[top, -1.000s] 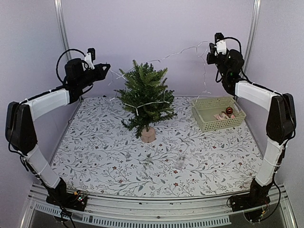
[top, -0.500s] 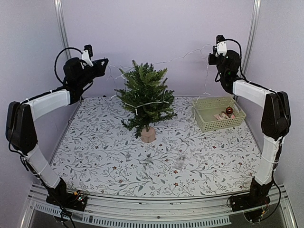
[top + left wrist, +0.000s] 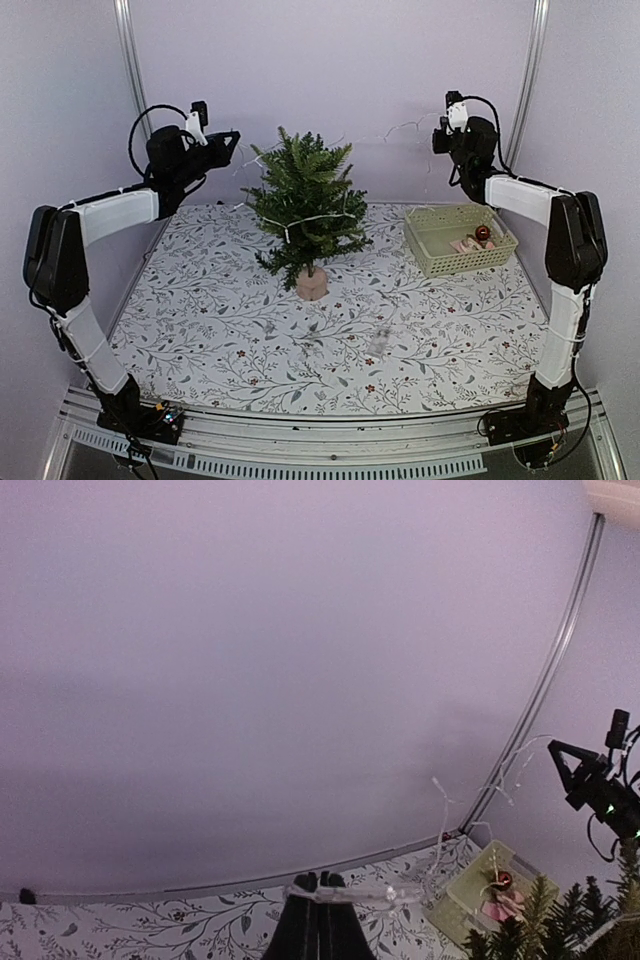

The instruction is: Decorate the small christmas tree

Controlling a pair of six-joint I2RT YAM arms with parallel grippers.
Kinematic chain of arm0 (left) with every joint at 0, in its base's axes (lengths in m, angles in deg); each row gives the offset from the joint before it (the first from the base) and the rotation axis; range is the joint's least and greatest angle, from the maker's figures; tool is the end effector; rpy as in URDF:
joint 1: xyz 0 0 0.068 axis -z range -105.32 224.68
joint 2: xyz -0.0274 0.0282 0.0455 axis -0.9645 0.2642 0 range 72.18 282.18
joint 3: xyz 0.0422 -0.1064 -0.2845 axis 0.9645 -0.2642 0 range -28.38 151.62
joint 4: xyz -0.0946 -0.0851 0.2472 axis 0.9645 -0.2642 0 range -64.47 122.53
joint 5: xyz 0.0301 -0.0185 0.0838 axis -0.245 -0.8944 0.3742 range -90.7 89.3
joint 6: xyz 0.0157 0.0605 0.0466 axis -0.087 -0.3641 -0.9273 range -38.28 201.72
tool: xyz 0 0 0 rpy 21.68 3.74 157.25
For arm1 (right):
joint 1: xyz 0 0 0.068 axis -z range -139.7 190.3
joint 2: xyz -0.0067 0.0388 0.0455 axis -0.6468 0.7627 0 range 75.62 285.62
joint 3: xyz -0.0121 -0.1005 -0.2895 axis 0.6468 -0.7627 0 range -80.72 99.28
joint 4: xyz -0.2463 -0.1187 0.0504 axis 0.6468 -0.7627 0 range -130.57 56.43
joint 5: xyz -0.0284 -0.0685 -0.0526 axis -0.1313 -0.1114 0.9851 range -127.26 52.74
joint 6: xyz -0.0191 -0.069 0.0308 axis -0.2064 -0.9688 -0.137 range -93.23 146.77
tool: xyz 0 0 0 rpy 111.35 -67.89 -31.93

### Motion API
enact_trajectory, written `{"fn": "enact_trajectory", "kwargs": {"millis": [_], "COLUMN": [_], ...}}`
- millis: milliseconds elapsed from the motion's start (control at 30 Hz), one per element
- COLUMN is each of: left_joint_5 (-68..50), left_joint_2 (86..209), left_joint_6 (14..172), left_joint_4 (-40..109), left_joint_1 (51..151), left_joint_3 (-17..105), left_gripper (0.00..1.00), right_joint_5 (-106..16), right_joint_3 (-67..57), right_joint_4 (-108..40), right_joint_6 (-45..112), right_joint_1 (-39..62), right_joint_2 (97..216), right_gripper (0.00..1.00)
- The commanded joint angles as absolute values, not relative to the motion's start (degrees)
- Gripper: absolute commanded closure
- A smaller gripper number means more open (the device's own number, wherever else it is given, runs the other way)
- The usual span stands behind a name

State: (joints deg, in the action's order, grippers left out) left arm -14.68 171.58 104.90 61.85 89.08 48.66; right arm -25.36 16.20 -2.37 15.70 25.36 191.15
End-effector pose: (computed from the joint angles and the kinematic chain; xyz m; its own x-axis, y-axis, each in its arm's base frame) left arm 0.4533 -0.1331 0.3807 -0.0786 -0.3742 -0.9240 0.4815 0.7973 -0.3639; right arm 0.5375 0.1293 0.3865 0.2178 -0.1363 -0.9664 -0.0163 0.9896 -0.1432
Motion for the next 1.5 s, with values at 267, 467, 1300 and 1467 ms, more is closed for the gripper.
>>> {"fn": "enact_trajectory", "kwargs": {"millis": [267, 467, 1300, 1467], "left_joint_5": [-21.09, -23.29, -12.96, -11.4], "left_joint_2": [177.57, 179.42, 169.34, 165.88], "left_joint_6": [99.8, 98.93, 102.5, 102.06], "left_joint_4": [55.4, 52.71, 50.48, 51.53], "left_joint_1": [93.08, 93.73, 92.09, 92.09], "left_joint_3": [55.28, 57.49, 52.93, 49.81], "left_gripper": [1.0, 1.0, 0.28, 0.27], "right_joint_5": [-24.19, -22.84, -27.09, -28.7], "right_joint_3": [-4.75, -12.81, -29.98, -29.75], "right_joint_4": [3.36, 4.32, -6.89, -11.49], "right_joint_6": [16.93, 17.98, 23.26, 23.41], "right_joint_1": [27.56, 28.44, 28.39, 28.21], "right_joint_2": [170.09, 161.23, 136.81, 132.79], "right_gripper": [1.0, 1.0, 1.0, 1.0]}}
